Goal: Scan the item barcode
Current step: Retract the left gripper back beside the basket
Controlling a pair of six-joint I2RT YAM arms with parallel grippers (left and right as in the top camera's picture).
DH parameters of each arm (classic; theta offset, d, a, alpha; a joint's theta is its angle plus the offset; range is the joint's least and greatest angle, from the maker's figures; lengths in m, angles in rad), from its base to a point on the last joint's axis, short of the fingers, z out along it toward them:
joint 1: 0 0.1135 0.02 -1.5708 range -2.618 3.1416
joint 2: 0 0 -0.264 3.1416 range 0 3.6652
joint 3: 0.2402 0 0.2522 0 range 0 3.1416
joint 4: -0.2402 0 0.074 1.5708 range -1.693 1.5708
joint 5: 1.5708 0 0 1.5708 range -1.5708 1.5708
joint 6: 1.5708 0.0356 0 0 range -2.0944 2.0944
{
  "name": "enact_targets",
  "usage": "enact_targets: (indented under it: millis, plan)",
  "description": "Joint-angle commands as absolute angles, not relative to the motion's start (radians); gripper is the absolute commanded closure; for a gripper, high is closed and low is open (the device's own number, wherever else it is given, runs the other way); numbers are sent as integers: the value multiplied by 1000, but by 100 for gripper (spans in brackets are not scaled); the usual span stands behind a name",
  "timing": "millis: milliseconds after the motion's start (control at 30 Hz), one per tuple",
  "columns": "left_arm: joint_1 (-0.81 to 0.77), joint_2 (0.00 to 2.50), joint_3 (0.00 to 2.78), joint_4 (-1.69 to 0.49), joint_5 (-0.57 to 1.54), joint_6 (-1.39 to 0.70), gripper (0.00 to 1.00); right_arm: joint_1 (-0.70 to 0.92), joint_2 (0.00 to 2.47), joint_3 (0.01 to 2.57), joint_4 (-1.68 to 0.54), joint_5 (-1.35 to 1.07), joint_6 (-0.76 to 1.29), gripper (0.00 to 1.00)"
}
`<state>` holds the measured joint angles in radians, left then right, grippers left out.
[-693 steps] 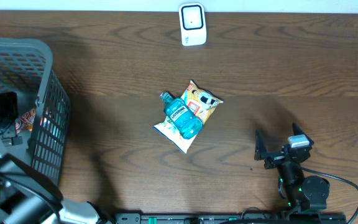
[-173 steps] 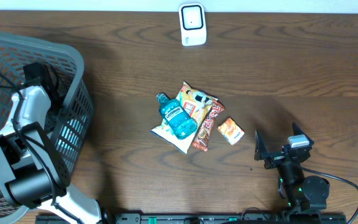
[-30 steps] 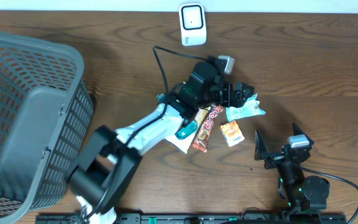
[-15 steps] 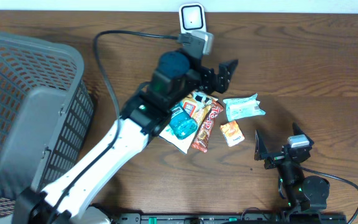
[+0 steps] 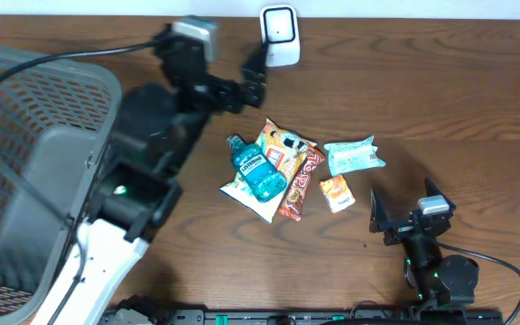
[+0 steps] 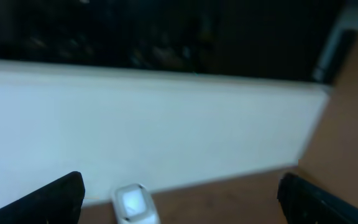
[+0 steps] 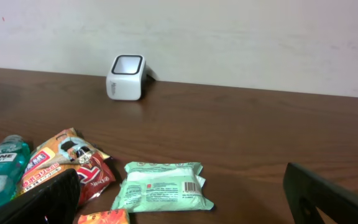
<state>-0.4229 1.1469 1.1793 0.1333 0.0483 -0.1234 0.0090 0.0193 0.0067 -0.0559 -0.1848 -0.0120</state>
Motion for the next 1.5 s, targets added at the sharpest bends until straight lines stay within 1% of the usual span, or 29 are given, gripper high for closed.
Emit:
enact_targets:
  millis: [0,300,500,600,667,1100,1467]
  plan:
    - [-355,1079,1193,119,32,-56,0,17,18,6,-60,-182,-16,1]
    - [-191,999,1193,76,32,-29,0,17,18,6,-60,-182,-16,1]
    - [-120,999,1193,-46,32,43,0,17,18,6,-60,-182,-16,1]
    - [-100,999,1193,-116,32,102,0,17,18,6,-60,-182,-16,1]
    - [-86,1000,1193,-118,32,132,0,17,18,6,-60,-182,-16,1]
    - [2,981,1193,-115,32,139,0,17,18,6,-60,-182,-16,1]
    - [4,822,1193,-111,32,139,0,17,18,6,-60,-182,-16,1]
